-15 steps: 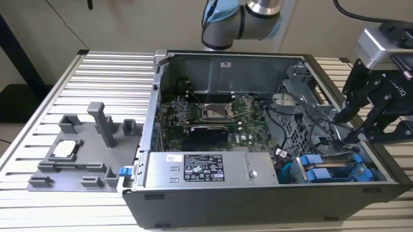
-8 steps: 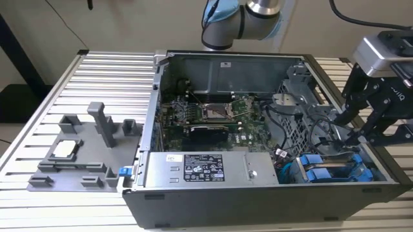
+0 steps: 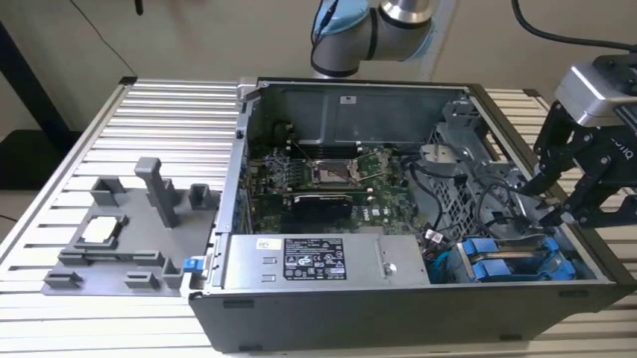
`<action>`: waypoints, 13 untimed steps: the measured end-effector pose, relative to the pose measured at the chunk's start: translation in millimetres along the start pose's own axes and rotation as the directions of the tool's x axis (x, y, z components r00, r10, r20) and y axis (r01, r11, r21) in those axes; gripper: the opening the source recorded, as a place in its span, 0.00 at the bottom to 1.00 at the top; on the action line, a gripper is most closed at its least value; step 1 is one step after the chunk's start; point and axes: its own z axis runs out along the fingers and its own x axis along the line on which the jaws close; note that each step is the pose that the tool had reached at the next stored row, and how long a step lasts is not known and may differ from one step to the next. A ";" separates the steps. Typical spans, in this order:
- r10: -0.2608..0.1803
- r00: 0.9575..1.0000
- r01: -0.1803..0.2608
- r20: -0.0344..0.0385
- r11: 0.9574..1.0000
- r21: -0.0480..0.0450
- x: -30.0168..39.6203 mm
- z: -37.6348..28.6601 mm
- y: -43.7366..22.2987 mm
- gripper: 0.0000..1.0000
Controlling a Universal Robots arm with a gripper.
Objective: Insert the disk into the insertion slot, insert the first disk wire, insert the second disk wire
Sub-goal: 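Insert the first disk wire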
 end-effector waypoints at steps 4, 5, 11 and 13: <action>-0.006 1.000 0.006 0.003 1.000 0.000 0.2 1.8 -5.8 0.47; -0.007 1.000 0.007 0.005 1.000 0.000 0.2 2.3 -7.5 0.47; -0.014 1.000 0.014 0.011 1.000 0.000 -0.1 6.8 -14.6 0.47; -0.018 1.000 0.018 0.011 1.000 0.000 -0.4 9.3 -16.5 0.47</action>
